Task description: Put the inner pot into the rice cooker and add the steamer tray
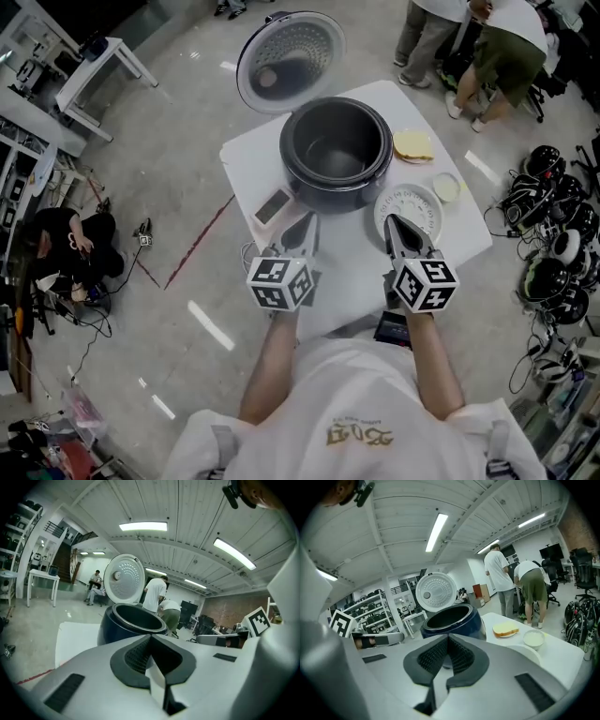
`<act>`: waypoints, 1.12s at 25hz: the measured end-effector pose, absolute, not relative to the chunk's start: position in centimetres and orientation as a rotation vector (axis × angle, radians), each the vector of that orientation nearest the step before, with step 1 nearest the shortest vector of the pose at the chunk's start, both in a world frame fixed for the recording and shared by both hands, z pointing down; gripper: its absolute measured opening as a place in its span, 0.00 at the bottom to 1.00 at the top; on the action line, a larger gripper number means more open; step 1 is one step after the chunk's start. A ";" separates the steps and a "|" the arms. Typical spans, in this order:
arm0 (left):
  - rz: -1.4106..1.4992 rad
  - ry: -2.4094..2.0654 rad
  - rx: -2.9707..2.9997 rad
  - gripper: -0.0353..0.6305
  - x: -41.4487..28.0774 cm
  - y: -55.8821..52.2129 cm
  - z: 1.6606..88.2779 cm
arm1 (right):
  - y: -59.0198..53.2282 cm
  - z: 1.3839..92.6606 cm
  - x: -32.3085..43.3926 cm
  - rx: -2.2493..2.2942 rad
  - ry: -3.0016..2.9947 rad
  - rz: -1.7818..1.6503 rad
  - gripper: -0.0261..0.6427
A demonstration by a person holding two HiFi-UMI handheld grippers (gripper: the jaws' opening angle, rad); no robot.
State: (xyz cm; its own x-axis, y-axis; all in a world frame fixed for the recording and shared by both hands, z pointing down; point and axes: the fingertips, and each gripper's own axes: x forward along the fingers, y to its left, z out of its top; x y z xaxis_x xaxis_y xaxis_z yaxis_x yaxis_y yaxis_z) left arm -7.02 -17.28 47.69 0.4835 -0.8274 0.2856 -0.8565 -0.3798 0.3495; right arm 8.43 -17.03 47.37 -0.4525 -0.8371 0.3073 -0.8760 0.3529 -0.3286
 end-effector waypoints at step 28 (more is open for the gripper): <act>0.137 -1.352 2.297 0.08 -7.5 -15.2 48.0 | -14.7 47.1 7.3 1.610 -2.484 0.650 0.06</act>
State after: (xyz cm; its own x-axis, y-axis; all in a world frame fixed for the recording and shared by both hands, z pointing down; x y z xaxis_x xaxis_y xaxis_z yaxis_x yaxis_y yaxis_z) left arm -7.53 -15.17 47.99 0.5101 -0.8006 0.3145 -0.8474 -0.4051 0.3432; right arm 7.25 -14.70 47.09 -0.4313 -0.8444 0.3177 -0.8918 0.3456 -0.2919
